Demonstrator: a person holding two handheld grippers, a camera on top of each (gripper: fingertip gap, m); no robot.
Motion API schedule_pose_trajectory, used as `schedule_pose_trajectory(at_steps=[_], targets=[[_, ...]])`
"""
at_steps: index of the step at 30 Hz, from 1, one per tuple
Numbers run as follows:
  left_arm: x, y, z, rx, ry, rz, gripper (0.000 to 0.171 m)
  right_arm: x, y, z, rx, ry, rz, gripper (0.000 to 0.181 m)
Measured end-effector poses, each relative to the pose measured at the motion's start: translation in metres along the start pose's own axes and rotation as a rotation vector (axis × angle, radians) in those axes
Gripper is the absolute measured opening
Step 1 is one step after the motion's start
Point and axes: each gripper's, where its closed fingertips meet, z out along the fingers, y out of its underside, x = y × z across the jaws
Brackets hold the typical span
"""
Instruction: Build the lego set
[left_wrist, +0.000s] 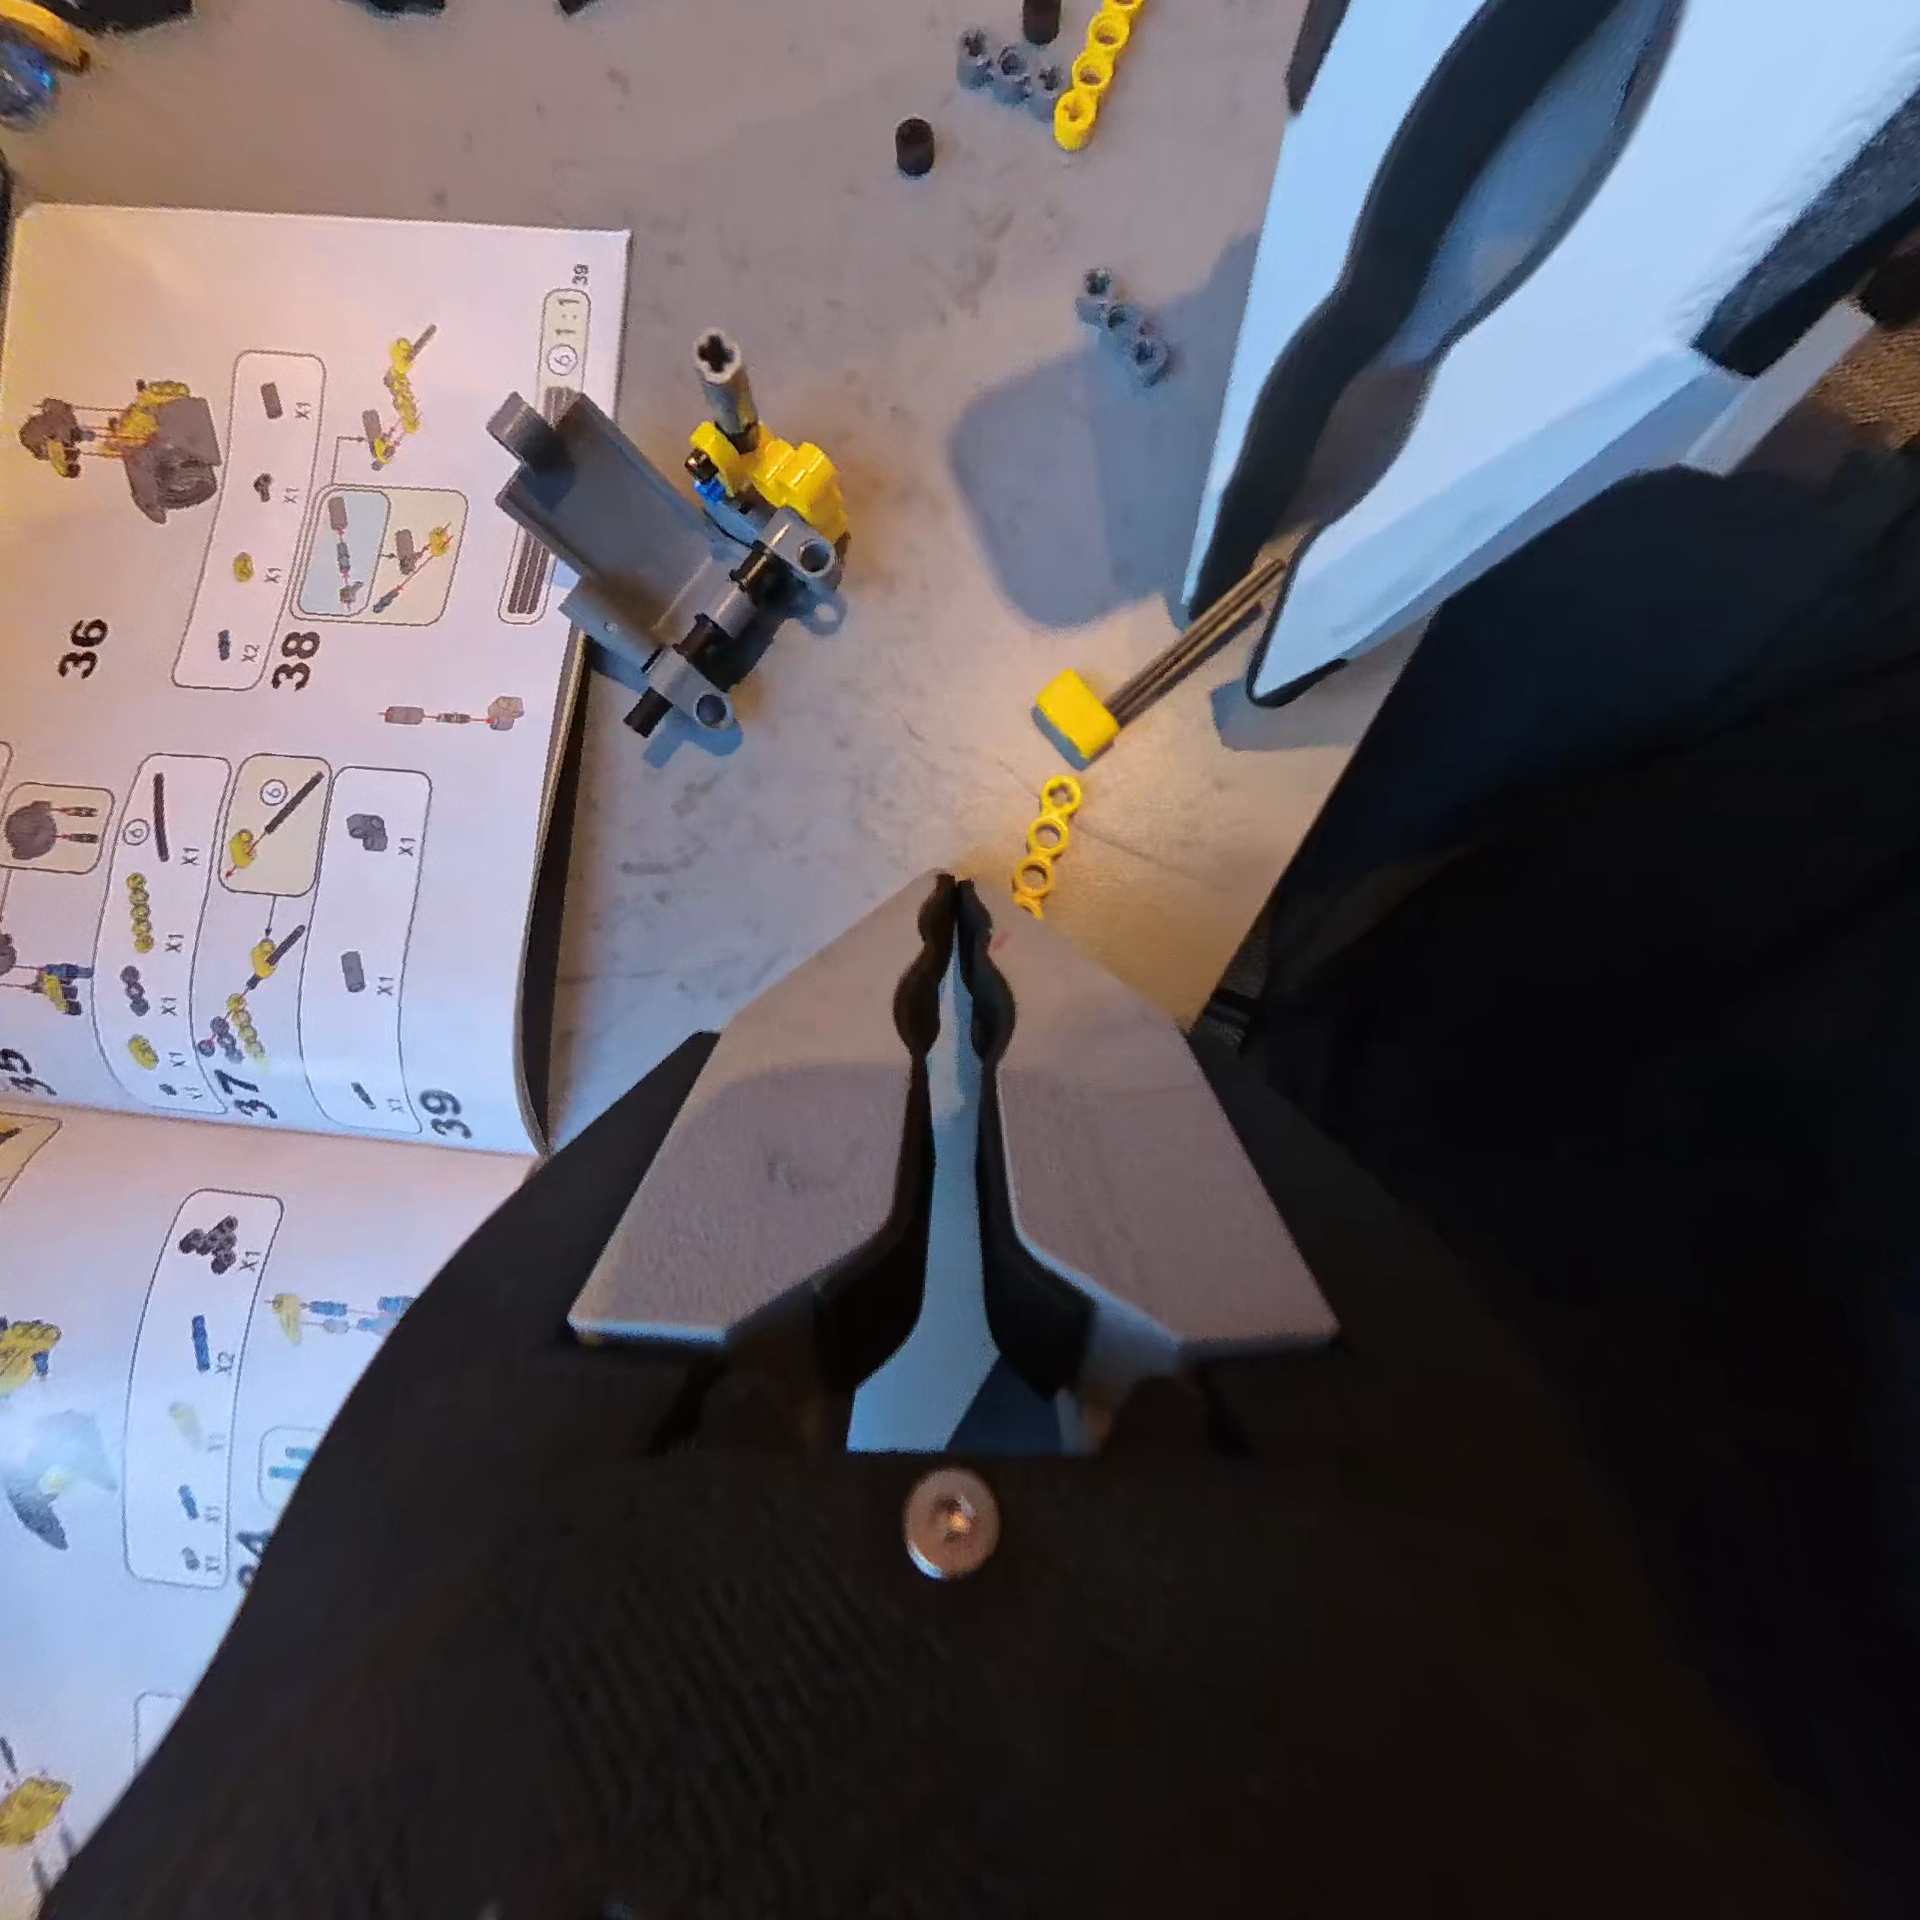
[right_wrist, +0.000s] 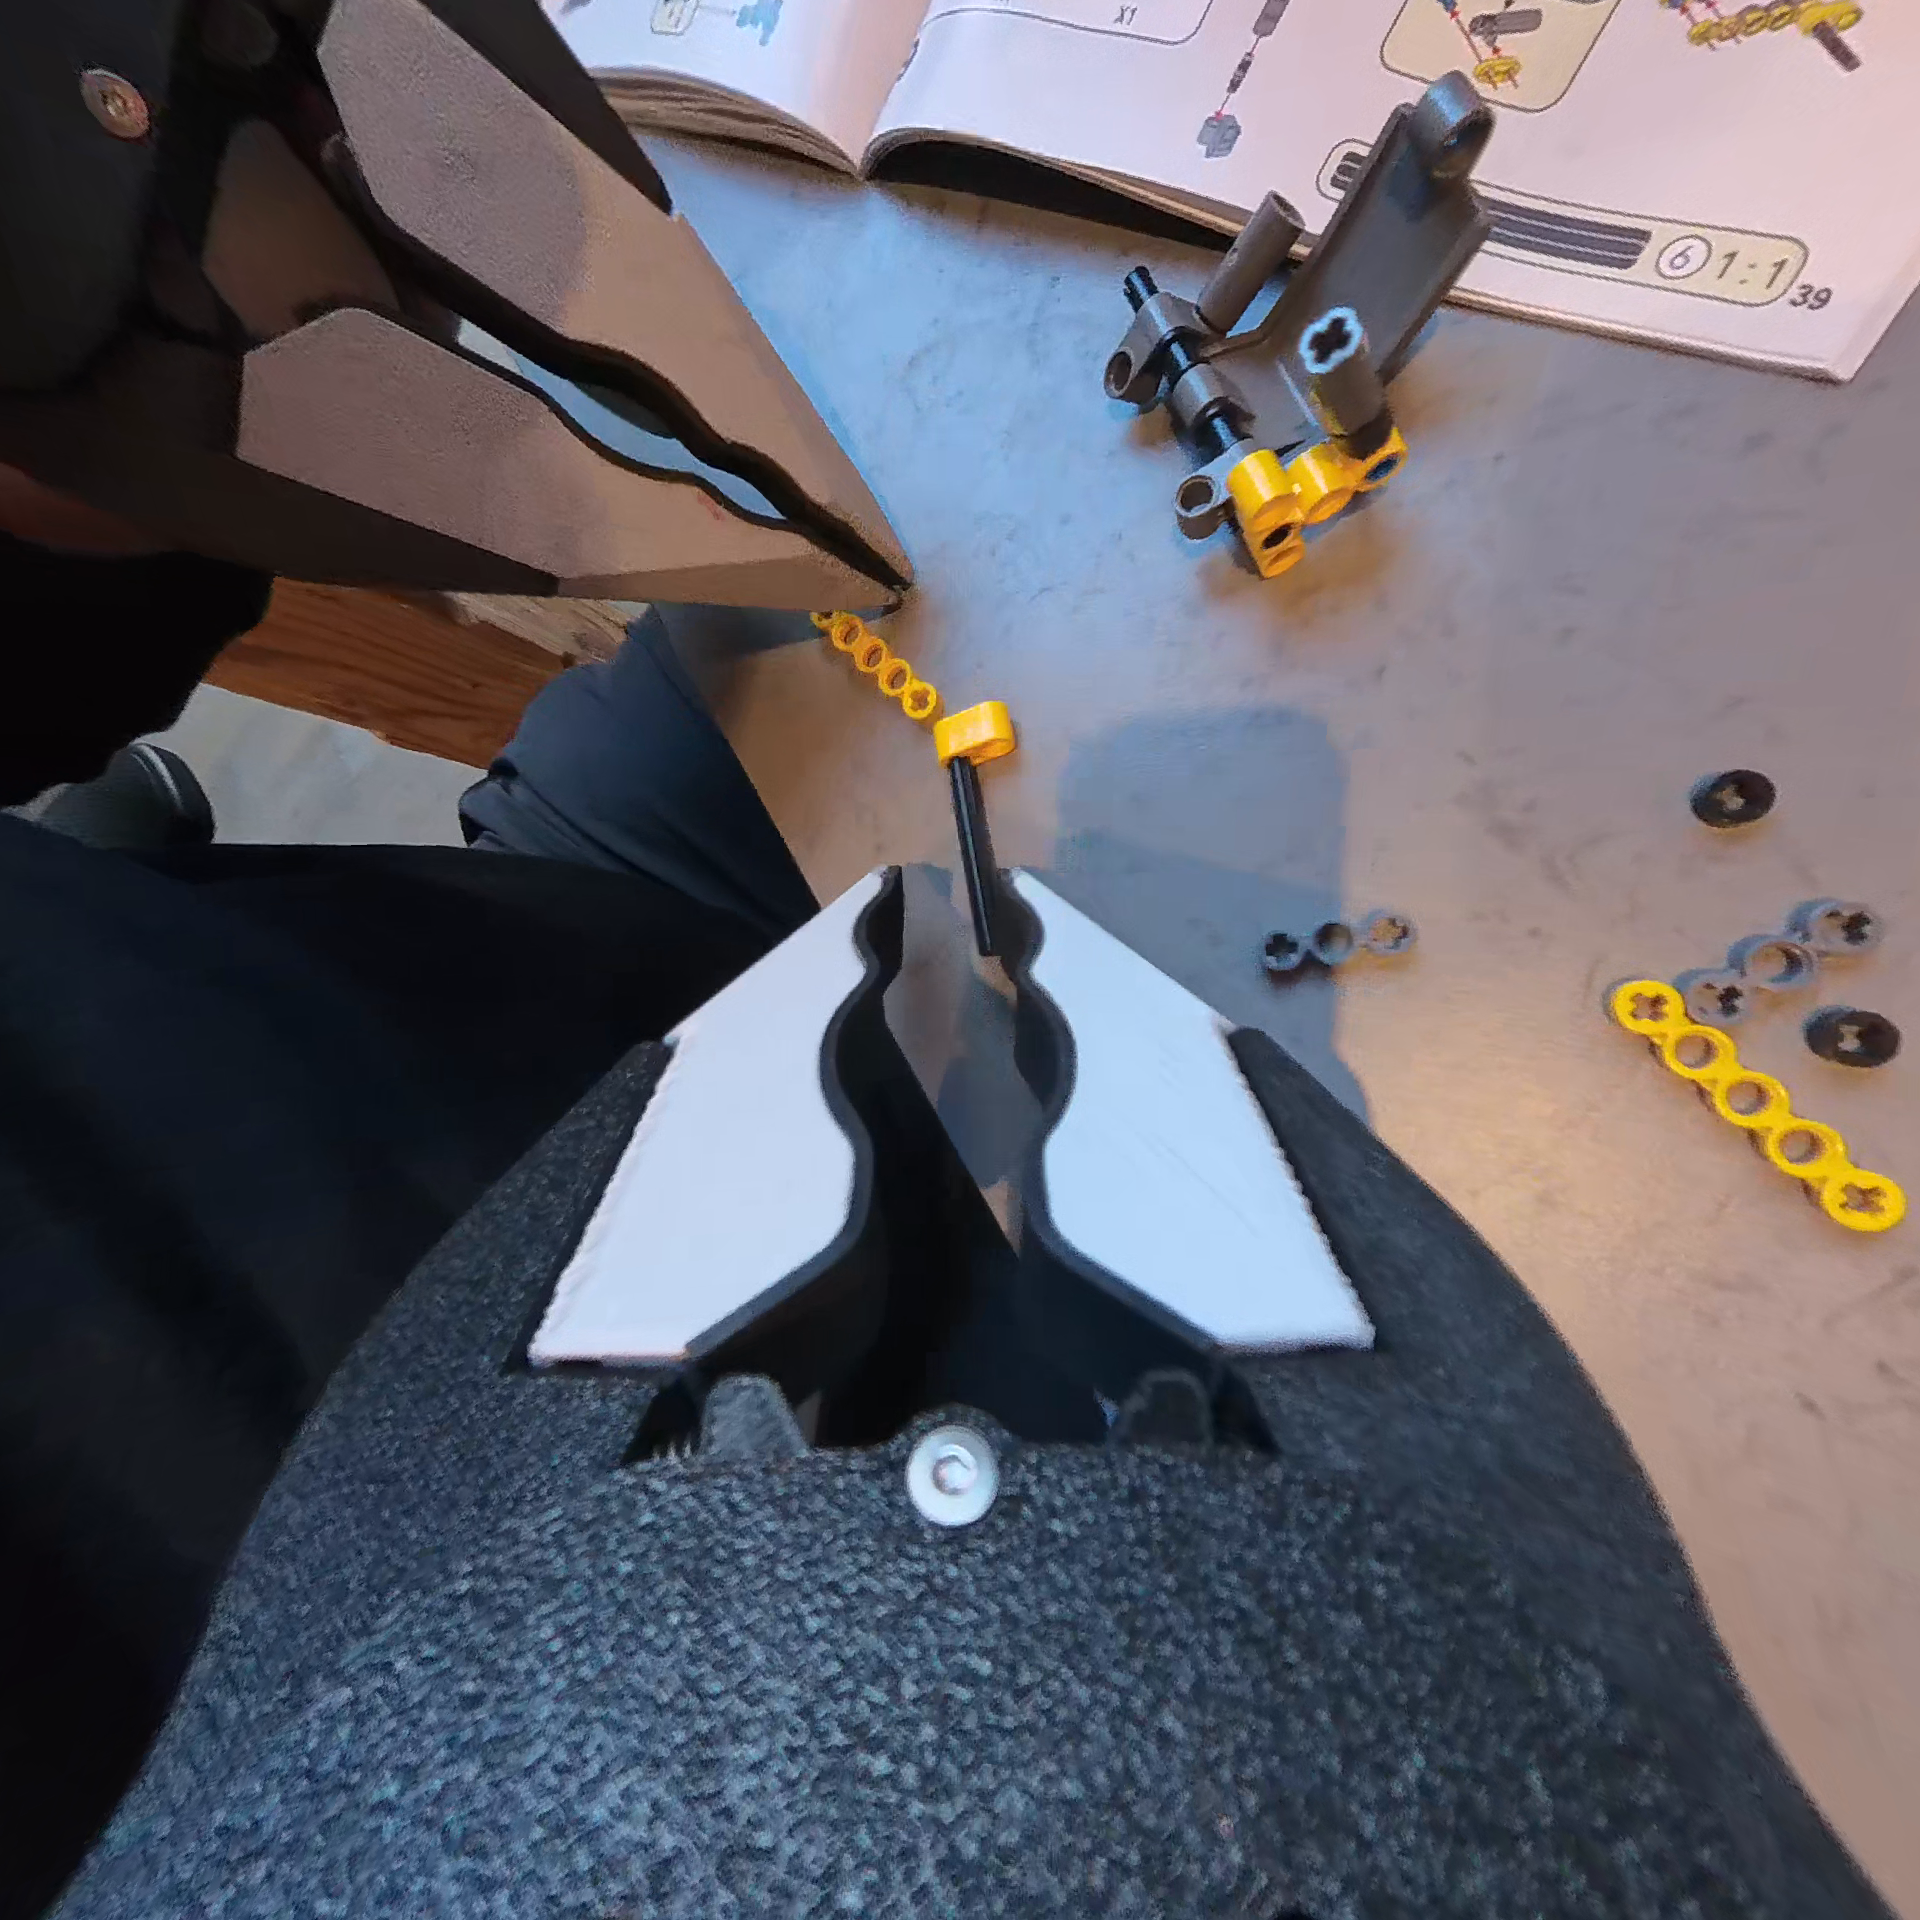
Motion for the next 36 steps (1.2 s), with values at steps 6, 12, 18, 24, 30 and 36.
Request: schedule_pose_trajectory(at_steps=[6,12,18,24,30,36], targets=[[0.0,0.002,-0.011,0.049,0.025,-0.049,0.0,0.005,0.002,-0.006,-0.011,0.061,-0.046,0.022],[0.007,0.003,-0.013,0.045,0.118,0.031,0.021,0.004,0.004,-0.008,-0.026,0.079,-0.091,0.022],[0.011,0.005,-0.005,0.014,0.158,0.103,0.017,-0.001,-0.017,-0.01,-0.009,0.075,-0.304,0.031],[0.011,0.003,-0.003,0.038,0.194,0.116,0.005,-0.007,-0.028,0.016,-0.092,0.033,-0.605,0.029],[0.011,0.003,-0.004,0.113,0.125,0.125,0.005,-0.008,-0.029,0.032,-0.178,0.063,-0.767,0.006],[0.012,0.005,-0.01,0.16,0.081,0.129,0.006,-0.013,-0.031,0.033,-0.152,0.081,-0.873,0.006]])
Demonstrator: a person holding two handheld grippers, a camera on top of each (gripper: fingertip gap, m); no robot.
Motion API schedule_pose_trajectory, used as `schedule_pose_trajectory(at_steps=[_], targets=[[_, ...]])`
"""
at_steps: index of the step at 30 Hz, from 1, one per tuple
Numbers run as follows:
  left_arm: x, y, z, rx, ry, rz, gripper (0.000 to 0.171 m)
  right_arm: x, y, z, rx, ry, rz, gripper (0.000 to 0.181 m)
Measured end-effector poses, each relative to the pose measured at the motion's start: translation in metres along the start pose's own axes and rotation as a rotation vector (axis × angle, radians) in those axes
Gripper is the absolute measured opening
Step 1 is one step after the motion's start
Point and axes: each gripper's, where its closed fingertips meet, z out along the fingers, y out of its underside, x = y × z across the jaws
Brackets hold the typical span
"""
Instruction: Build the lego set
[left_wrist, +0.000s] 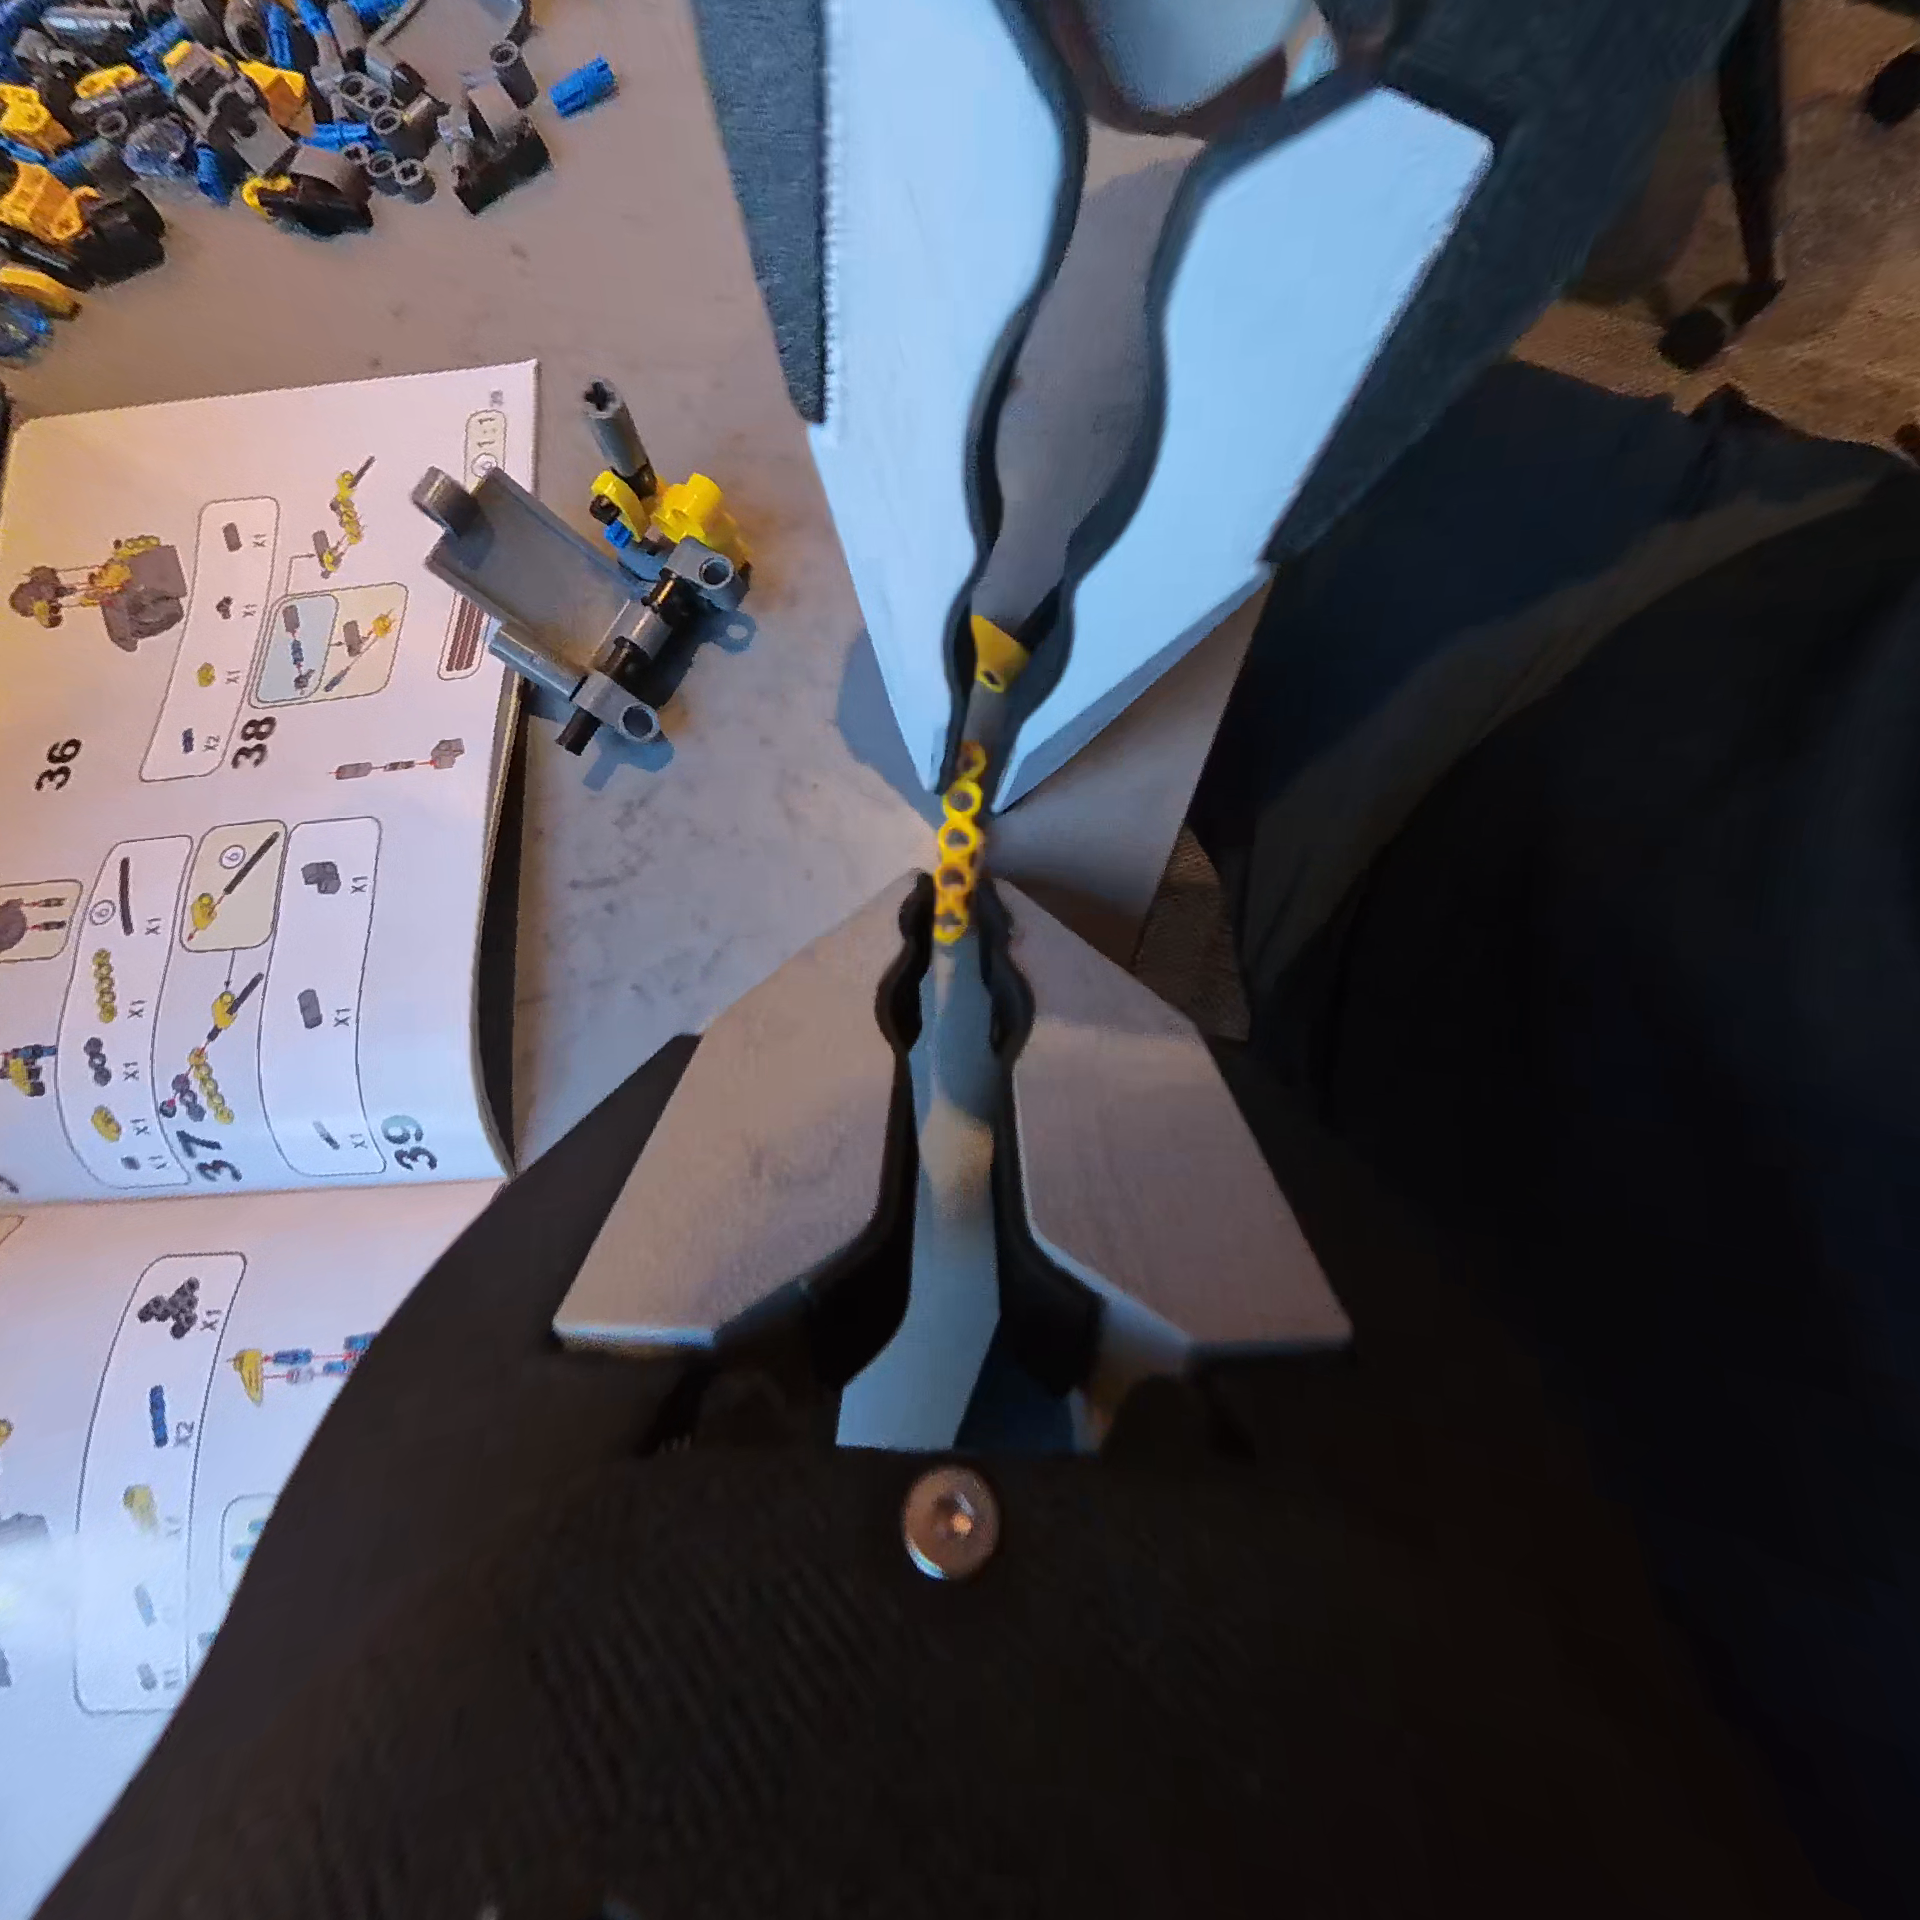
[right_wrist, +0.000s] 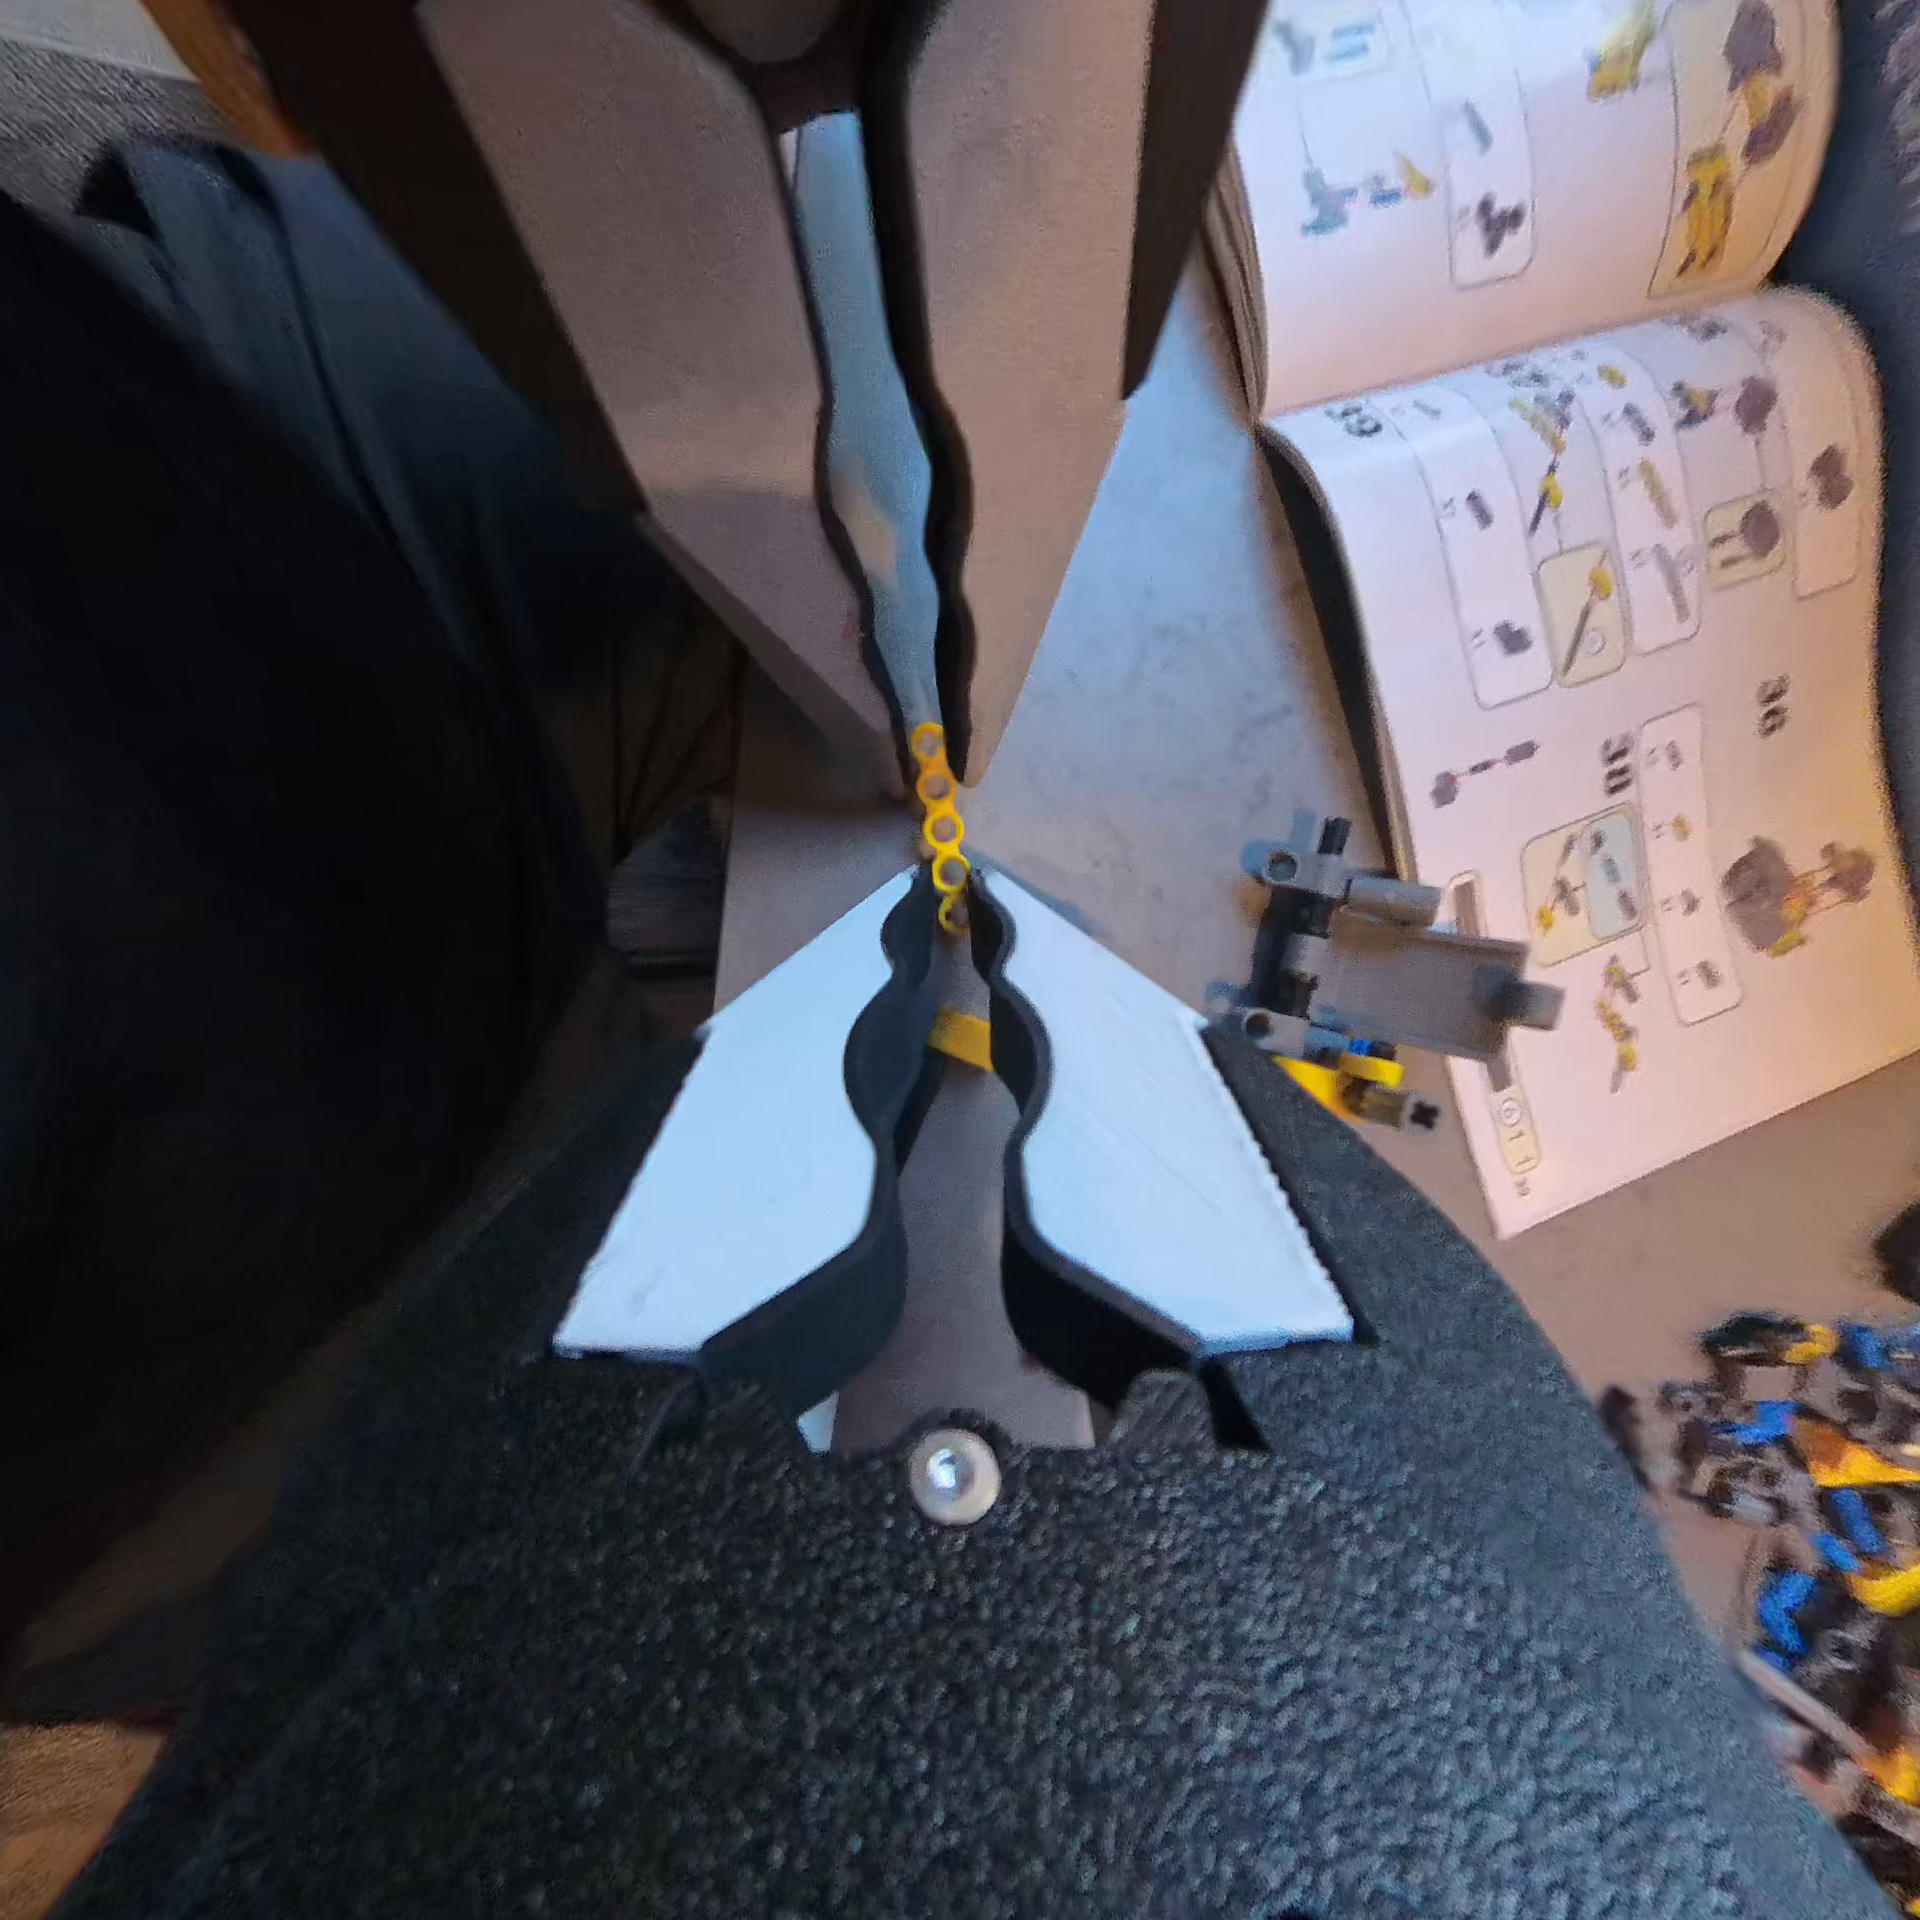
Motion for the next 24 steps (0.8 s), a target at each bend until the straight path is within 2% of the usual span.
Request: schedule_pose_trajectory(at_steps=[3,7,10,13,16,18,22,24], targets=[[0.003,-0.008,-0.011,0.038,0.117,-0.07,0.013,0.002,-0.008,-0.006,0.043,0.081,-0.119,0.006],[0.008,-0.012,-0.013,0.007,0.291,-0.189,0.02,0.002,-0.014,-0.017,0.083,0.162,-0.239,0.005],[0.005,-0.01,-0.007,-0.022,0.312,-0.272,0.006,-0.002,-0.014,-0.019,0.103,0.175,-0.245,0.005],[0.011,-0.008,0.0,-0.04,0.345,-0.343,0.005,-0.004,-0.01,-0.018,0.124,0.192,-0.23,0.002],[0.018,-0.015,-0.003,-0.006,0.416,-0.405,0.006,-0.005,-0.015,-0.024,0.185,0.217,-0.264,0.0],[0.011,-0.015,-0.007,0.009,0.39,-0.401,0.0,-0.002,-0.013,-0.023,0.187,0.211,-0.257,0.0],[-0.009,0.005,-0.001,-0.07,0.257,-0.377,0.0,0.014,-0.002,-0.015,0.149,0.243,-0.216,0.0],[-0.006,0.002,-0.002,-0.053,0.265,-0.423,0.0,0.016,0.001,-0.017,0.142,0.246,-0.199,0.0]])
